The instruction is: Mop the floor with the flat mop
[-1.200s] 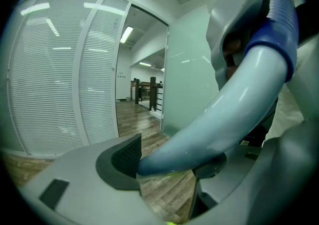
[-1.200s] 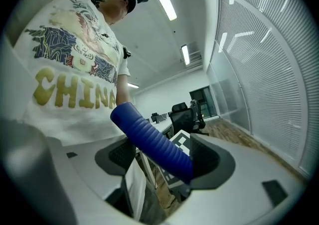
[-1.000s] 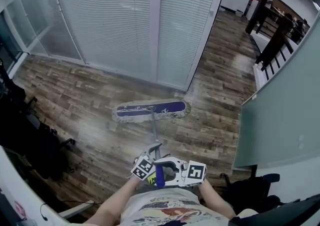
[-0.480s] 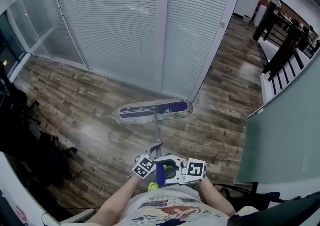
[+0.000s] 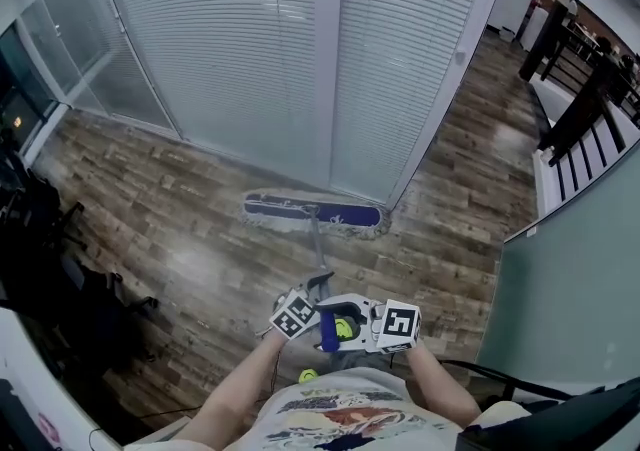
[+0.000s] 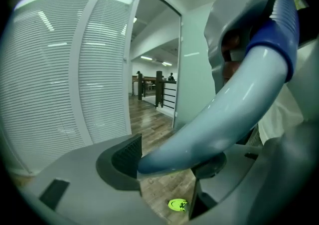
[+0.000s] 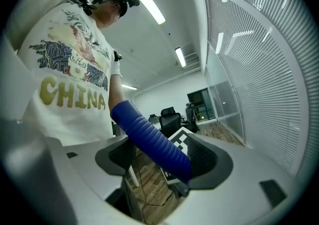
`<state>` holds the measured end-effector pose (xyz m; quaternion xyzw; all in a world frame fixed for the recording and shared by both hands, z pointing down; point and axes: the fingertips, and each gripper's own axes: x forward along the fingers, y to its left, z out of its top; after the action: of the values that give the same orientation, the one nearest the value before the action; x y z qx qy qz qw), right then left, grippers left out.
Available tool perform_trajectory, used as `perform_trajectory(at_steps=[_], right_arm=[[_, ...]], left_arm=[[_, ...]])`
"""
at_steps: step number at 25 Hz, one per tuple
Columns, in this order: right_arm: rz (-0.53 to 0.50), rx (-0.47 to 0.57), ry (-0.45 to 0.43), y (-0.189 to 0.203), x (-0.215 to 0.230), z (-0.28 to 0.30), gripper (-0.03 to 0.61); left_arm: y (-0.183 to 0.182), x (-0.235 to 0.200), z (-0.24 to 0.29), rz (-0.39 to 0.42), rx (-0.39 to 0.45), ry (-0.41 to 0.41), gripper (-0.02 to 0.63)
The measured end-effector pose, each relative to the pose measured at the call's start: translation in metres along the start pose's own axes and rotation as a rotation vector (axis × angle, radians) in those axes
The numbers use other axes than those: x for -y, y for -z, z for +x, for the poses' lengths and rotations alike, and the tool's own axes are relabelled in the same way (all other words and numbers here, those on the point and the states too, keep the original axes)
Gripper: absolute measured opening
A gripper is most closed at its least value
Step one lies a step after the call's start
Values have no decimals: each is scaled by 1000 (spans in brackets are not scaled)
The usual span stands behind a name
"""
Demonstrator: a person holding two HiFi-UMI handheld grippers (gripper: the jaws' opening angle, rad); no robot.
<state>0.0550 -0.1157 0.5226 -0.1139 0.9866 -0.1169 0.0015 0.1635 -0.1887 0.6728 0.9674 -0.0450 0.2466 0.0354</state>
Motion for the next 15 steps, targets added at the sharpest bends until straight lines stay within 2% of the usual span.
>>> perform_trajectory(at_steps=[2, 7, 15], right_arm=[[7, -9, 8, 6, -6, -1, 300], [8, 1, 20, 5, -26, 7, 299], [10, -28, 12, 35, -116, 57, 301]], left_arm=[[5, 7, 1, 15, -20, 8, 236], [7, 20, -15, -34, 28, -27, 236], [52, 94, -76, -8, 22, -13, 236]])
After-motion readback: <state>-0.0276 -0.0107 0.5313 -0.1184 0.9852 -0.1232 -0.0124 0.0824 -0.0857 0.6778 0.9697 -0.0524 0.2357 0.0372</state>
